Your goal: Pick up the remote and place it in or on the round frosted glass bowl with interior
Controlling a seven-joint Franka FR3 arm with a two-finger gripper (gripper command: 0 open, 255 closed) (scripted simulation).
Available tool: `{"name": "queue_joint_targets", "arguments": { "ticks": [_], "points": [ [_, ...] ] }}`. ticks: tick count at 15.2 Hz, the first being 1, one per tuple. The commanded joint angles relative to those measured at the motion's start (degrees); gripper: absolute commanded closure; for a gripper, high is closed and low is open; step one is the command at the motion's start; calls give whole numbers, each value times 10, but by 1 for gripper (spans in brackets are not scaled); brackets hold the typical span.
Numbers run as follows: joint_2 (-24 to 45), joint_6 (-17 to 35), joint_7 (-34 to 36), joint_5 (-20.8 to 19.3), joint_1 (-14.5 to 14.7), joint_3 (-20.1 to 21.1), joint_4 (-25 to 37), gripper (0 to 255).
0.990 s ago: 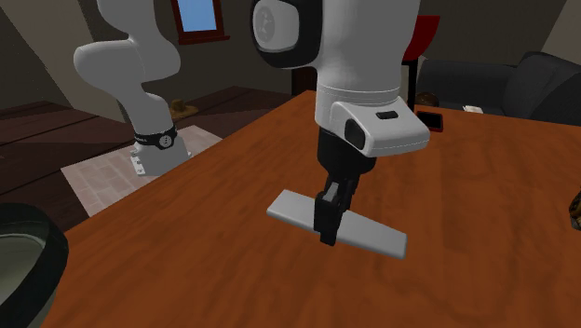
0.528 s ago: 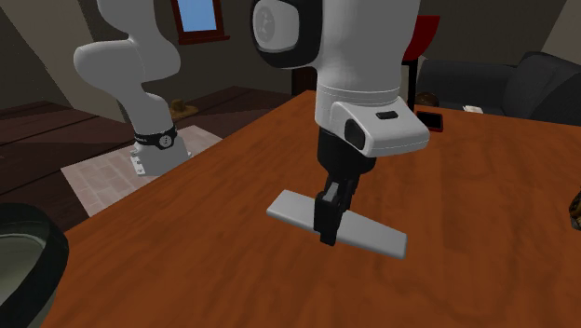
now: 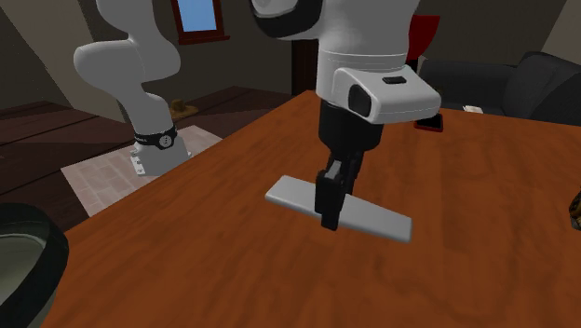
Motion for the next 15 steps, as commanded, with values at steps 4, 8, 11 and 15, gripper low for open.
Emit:
{"name": "queue_joint_targets", "arguments": {
  "ticks": [4,8,11,15],
  "points": [
    [-13,-33,1,-1,0,0,20,255],
    [-22,-60,1,-1,0,-1,37,255],
    [-28,-80,1,-2,0,-1,52,255],
    [-34,-108,1,-2,0,-1,75,255]
  ]
}}
